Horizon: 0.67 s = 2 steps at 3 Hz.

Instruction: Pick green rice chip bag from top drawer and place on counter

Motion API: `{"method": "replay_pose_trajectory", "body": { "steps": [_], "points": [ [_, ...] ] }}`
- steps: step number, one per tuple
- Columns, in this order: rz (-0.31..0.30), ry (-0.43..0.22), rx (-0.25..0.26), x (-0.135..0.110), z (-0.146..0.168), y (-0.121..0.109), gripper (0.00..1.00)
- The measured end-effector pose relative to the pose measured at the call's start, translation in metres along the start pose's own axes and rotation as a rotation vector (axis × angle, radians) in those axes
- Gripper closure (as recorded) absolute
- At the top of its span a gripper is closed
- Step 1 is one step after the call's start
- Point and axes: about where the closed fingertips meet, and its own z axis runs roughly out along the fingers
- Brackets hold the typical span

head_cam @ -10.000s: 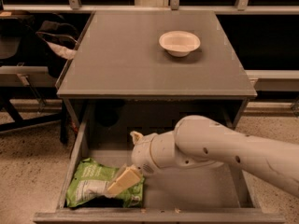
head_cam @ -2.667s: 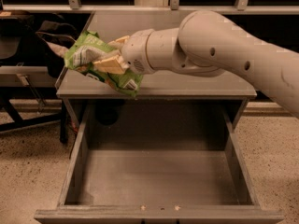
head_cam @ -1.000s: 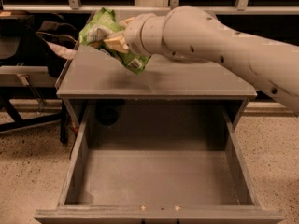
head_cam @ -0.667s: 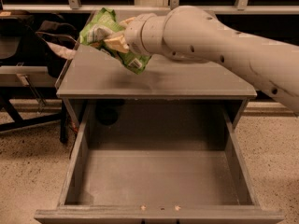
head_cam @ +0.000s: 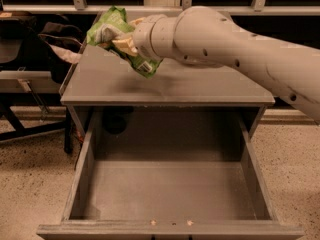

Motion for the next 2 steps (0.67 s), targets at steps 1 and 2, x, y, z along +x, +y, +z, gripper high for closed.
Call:
{"method": "replay_pose_trajectory", "body": {
  "steps": [1,2],
  "points": [
    [0.0,0.0,0.0,0.0,0.0,0.0,0.11],
    [0.0,0.0,0.0,-0.0001,0.0,0.0001,0.0]
  ]
}}
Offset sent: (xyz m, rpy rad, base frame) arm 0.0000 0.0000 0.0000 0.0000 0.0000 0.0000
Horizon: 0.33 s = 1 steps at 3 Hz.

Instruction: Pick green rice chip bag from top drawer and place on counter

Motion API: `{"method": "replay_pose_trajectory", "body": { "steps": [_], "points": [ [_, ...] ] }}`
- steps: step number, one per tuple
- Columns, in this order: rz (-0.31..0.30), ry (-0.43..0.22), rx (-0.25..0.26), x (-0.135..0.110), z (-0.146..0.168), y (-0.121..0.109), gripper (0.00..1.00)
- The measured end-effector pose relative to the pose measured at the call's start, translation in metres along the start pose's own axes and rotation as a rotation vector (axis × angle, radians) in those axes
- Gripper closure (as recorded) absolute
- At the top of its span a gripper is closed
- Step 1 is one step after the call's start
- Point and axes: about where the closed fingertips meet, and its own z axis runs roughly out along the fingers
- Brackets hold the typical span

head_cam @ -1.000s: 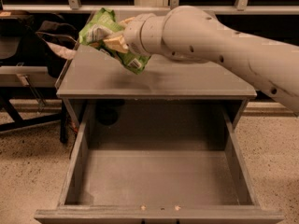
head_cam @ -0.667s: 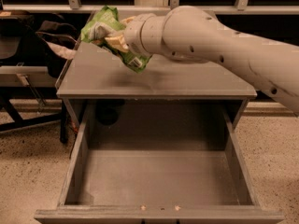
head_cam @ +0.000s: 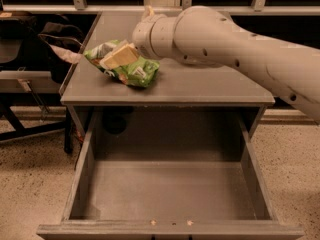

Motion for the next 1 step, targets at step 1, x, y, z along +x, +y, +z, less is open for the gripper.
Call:
{"method": "replay_pose_trajectory", "body": {
  "steps": [1],
  "points": [
    [0.0,0.0,0.0,0.0,0.0,0.0,0.0]
  ]
}}
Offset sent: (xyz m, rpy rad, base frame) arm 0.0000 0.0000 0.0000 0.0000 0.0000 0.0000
